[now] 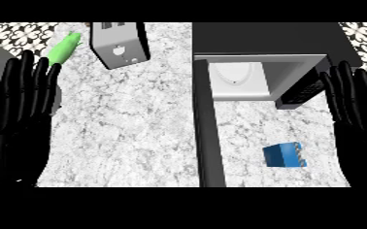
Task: Pick up the milk, place it into the microwave and close the microwave
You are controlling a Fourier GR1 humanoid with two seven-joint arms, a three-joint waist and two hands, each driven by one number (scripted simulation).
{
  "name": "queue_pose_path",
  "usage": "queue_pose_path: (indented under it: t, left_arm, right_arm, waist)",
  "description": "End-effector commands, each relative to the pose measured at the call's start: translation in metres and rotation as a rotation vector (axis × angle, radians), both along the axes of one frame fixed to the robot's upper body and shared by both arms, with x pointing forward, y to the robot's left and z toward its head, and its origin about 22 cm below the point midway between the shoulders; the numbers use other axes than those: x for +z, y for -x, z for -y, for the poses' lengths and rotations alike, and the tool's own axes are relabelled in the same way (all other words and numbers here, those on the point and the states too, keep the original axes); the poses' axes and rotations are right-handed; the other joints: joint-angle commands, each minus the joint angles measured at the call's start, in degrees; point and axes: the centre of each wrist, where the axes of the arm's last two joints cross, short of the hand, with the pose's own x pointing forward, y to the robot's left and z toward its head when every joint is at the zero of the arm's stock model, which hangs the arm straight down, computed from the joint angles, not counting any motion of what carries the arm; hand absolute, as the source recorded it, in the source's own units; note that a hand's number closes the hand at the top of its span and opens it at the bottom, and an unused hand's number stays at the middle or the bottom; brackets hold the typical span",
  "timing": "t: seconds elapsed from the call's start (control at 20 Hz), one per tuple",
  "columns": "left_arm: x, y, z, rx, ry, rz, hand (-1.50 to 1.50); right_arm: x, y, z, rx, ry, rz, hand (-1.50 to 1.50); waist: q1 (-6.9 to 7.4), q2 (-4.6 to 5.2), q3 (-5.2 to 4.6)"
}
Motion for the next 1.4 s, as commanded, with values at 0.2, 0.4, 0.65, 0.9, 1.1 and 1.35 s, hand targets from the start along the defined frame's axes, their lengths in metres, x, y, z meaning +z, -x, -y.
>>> queue_pose_path:
  t: [0.2,0.4,0.65,0.9,1.1,1.35]
  left_arm:
    - [-0.004,0.015,-0.013,0.011,-0.078,-0.047,-1.5]
    - [-0.023,0.039,-0.007,-0.096,0.144,-0.169,-1.5]
    - [-0.001,0.081,-0.008,-0.107,0.146,-0.146,-1.5]
    - [0.018,0.116,-0.018,-0.146,0.125,-0.171,-1.5]
    - [0.002,0.117,-0.025,-0.11,0.131,-0.156,-1.5]
    - [0.005,0.14,-0.042,-0.105,0.122,-0.149,-1.5]
  right_arm:
    - [0.023,0.054,-0.003,-0.261,0.027,0.026,-1.5]
    - [0.023,0.078,-0.015,-0.17,-0.005,-0.024,-1.5]
    - [0.015,0.096,-0.026,-0.225,-0.022,-0.032,-1.5]
    - [-0.006,0.095,-0.02,-0.299,0.013,-0.082,-1.5]
    - [-0.009,0.089,-0.028,-0.311,0.05,-0.092,-1.5]
    - [-0.043,0.087,-0.016,-0.382,0.014,-0.165,-1.5]
  waist:
    - [-0.24,-0.39,-0.58]
    - [0.17,-0.35,-0.57]
    - [0.39,-0.32,-0.52]
    - [0.6,-0.43,-0.51]
    - [0.73,-0.29,-0.54]
    - [1.09,-0.4,-0.49]
